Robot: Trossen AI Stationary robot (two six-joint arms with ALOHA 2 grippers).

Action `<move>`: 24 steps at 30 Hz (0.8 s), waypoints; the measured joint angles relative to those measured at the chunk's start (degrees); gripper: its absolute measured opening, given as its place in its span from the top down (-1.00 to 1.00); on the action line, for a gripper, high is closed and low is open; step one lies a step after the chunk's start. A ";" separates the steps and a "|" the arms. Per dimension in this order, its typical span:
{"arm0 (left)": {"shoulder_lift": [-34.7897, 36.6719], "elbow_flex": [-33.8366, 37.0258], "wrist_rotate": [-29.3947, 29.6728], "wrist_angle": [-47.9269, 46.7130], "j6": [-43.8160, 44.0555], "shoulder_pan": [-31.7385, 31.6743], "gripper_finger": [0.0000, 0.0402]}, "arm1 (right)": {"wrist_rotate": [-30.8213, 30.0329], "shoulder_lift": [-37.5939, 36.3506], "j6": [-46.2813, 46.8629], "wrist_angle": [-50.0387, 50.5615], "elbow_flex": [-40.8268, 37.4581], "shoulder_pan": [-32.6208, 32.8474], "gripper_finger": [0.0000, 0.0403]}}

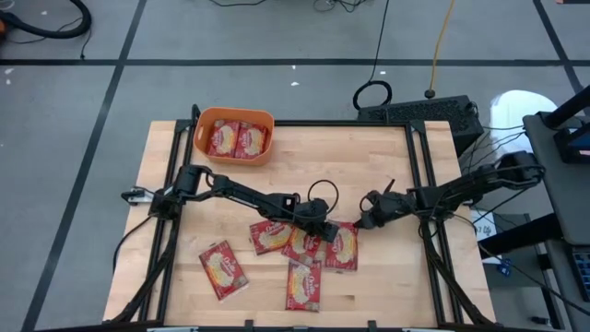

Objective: Sort popcorn bags into baskets
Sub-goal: Stack the red popcorn bag on top of the red popcorn bag in the orange bin

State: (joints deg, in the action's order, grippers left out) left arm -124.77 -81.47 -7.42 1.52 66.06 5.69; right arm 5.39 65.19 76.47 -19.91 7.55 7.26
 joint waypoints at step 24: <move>4.02 0.00 -15.95 -3.25 -0.92 -4.10 0.28 | -5.54 -0.81 -8.35 -13.79 -0.52 1.89 1.00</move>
State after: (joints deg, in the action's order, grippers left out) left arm -120.75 -81.47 -23.37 -1.73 65.14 1.59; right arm -0.15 64.38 68.12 -33.70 7.03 9.14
